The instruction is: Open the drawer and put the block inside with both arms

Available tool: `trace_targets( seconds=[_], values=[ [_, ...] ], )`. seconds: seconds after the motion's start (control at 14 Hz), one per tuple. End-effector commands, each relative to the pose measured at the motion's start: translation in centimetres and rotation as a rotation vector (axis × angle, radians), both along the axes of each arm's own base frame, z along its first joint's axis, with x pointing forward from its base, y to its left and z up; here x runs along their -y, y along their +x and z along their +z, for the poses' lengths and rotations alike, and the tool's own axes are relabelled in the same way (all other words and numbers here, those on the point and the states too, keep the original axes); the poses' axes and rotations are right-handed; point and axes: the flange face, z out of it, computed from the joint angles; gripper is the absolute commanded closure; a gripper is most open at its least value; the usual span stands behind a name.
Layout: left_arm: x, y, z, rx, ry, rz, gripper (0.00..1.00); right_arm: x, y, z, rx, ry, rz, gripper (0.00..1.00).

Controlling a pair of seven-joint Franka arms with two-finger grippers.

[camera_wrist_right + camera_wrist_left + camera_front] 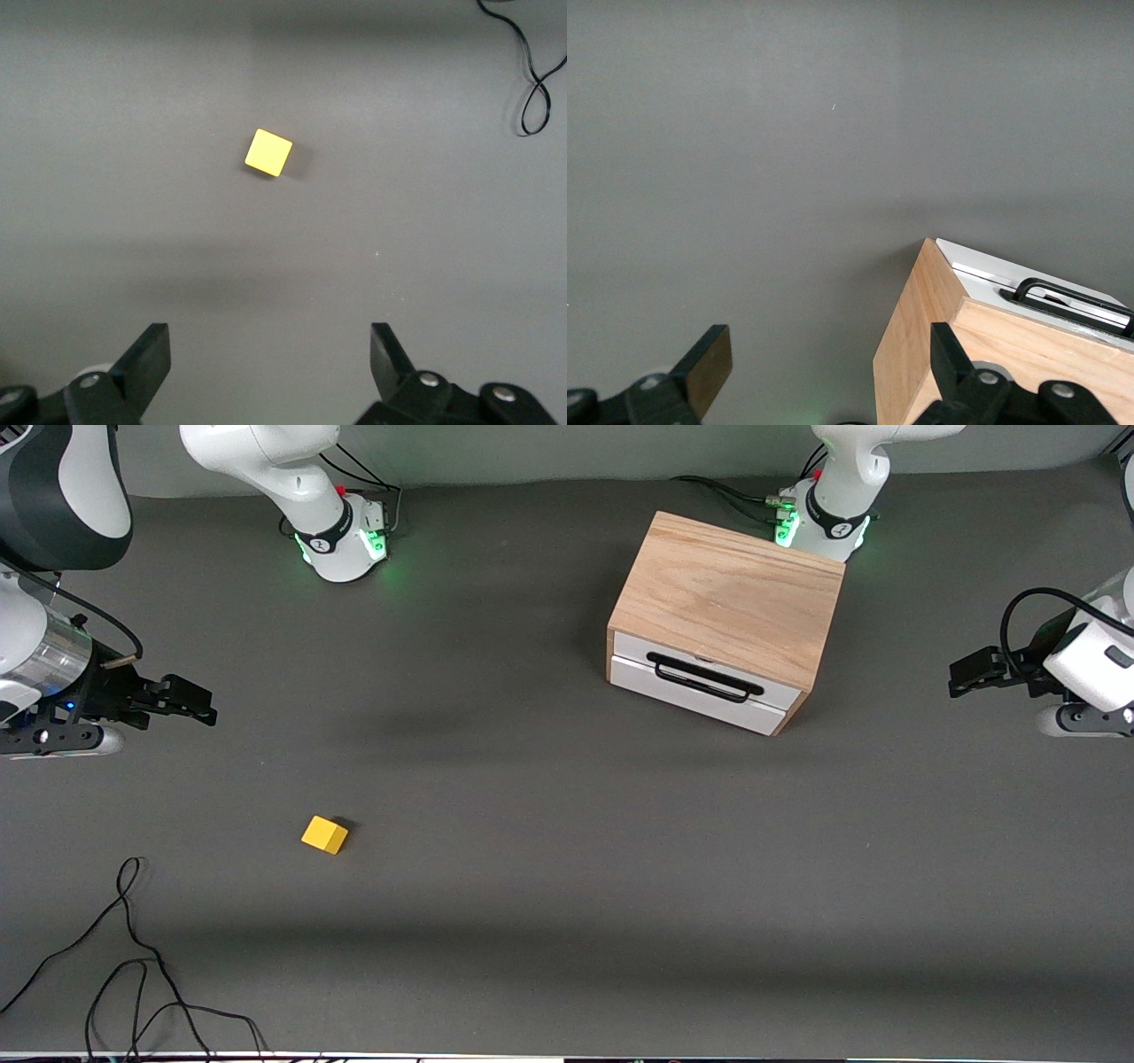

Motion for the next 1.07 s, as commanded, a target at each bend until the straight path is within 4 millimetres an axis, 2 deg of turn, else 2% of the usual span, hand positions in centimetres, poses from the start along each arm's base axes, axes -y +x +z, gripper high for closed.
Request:
trace_targets(
  seconds=[0.0,0.21,0.57,0.71,0.93,1.0],
  values=[
    [3.8,-0.4,-0.1,0.003,0.017,0.069,0.0,0.5,-0.2,0.8,0.01,-0.005,0.017,0.0],
    [9.2,-0.8,-0.2,0.013,0.023,0.18,0.0,0.6,-0.2,0.6,0.006,-0.003,0.012,0.0],
    [20.9,-2.9,-1.2,0.032,0.062,0.501,0.0,0.5,0.0,0.1,0.0,-0.005,0.015,0.0],
    [25.1,-3.8,-2.1,0.031,0.088,0.686,0.0,0.4,0.3,-0.5,-0.005,-0.007,0.016,0.0],
    [29.9,-4.9,-3.4,0.033,0.132,0.97,0.0,0.2,0.9,-1.4,-0.004,-0.011,0.019,0.0],
    [31.4,-5.6,-4.0,0.035,0.145,1.014,0.0,0.1,1.2,-2.0,-0.009,-0.013,0.019,0.0]
  ],
)
